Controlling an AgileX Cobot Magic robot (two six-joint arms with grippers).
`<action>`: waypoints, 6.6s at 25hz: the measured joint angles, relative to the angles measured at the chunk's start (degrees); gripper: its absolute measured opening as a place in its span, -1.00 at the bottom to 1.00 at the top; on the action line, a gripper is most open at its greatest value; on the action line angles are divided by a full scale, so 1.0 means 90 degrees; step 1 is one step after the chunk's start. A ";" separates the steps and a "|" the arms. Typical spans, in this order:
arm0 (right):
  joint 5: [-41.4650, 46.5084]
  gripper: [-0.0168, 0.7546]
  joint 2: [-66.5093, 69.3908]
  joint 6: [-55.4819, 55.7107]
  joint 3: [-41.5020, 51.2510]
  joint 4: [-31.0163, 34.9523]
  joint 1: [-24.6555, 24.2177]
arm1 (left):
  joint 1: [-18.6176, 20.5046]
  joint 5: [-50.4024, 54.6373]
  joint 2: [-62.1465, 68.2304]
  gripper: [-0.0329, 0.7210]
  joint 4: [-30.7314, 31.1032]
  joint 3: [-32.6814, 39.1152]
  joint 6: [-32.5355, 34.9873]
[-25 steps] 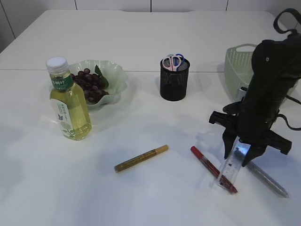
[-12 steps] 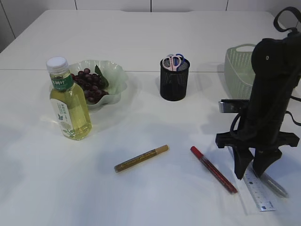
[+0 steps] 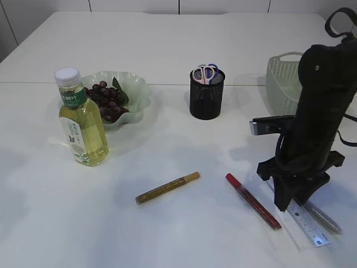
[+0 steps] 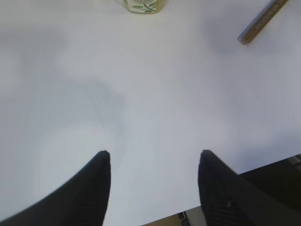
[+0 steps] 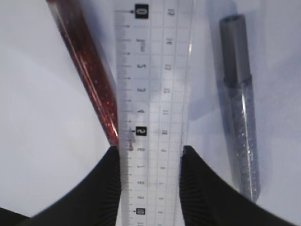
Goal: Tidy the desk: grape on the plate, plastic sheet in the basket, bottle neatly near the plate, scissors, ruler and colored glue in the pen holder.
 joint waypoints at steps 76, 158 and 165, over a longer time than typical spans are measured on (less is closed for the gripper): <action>-0.8842 -0.18 0.1781 -0.0339 -0.2438 0.0121 0.0640 | 0.0000 -0.0046 0.0000 0.24 0.0530 0.0000 0.0000; -0.0496 0.14 -0.2696 -0.0183 0.0867 -0.1444 0.0640 | 0.0000 0.0679 0.0000 0.24 0.0299 0.0000 -0.0048; -0.0599 0.14 -0.2547 -0.0252 0.0883 -0.1487 0.0640 | 0.0000 0.0679 0.0000 0.24 0.0271 0.0000 -0.0048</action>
